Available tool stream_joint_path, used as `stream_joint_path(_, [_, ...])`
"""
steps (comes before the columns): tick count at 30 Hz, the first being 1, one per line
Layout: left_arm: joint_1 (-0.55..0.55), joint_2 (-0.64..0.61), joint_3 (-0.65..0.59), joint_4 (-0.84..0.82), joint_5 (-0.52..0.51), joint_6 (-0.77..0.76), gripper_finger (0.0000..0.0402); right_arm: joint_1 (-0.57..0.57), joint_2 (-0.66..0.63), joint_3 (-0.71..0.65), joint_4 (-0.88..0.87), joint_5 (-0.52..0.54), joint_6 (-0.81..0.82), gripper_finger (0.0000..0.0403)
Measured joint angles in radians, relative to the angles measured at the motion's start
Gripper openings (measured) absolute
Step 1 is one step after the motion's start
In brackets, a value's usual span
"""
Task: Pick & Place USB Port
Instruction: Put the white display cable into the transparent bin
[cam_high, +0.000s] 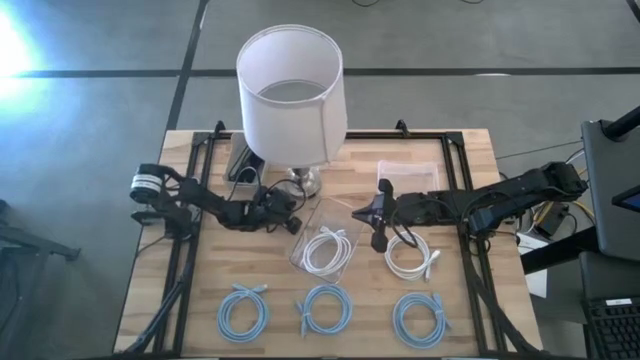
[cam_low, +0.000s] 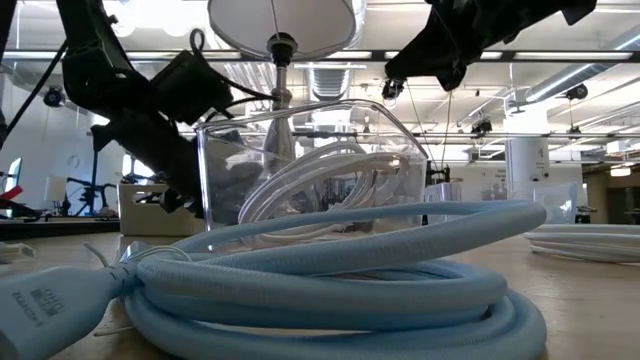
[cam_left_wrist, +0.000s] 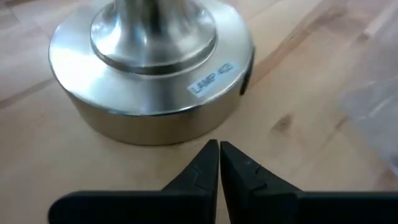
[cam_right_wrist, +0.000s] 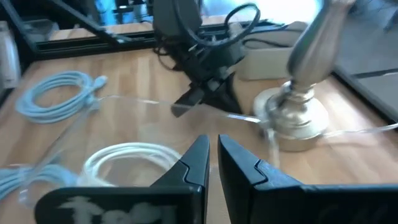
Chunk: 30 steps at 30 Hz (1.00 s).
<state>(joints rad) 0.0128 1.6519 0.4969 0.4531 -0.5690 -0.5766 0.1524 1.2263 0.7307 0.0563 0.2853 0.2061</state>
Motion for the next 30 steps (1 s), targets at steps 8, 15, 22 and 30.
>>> stream_joint_path(8, [-0.087, -0.086, 0.000, 0.003, -0.028, 0.010, 0.0019, 0.001, 0.000, -0.034, 0.000, -0.112, 0.031, 0.0031])
stream_joint_path(15, [-0.195, -0.199, 0.014, 0.002, -0.028, 0.110, 0.0019, 0.014, 0.001, -0.058, 0.012, -0.112, 0.025, 0.0031])
stream_joint_path(22, [-0.265, -0.297, 0.010, -0.003, -0.027, 0.141, 0.0019, 0.014, 0.001, -0.037, 0.005, -0.114, 0.018, 0.0035])
stream_joint_path(30, [-0.284, -0.327, 0.007, -0.021, -0.027, 0.160, 0.0019, 0.013, 0.001, -0.031, 0.009, -0.155, -0.023, 0.0077])
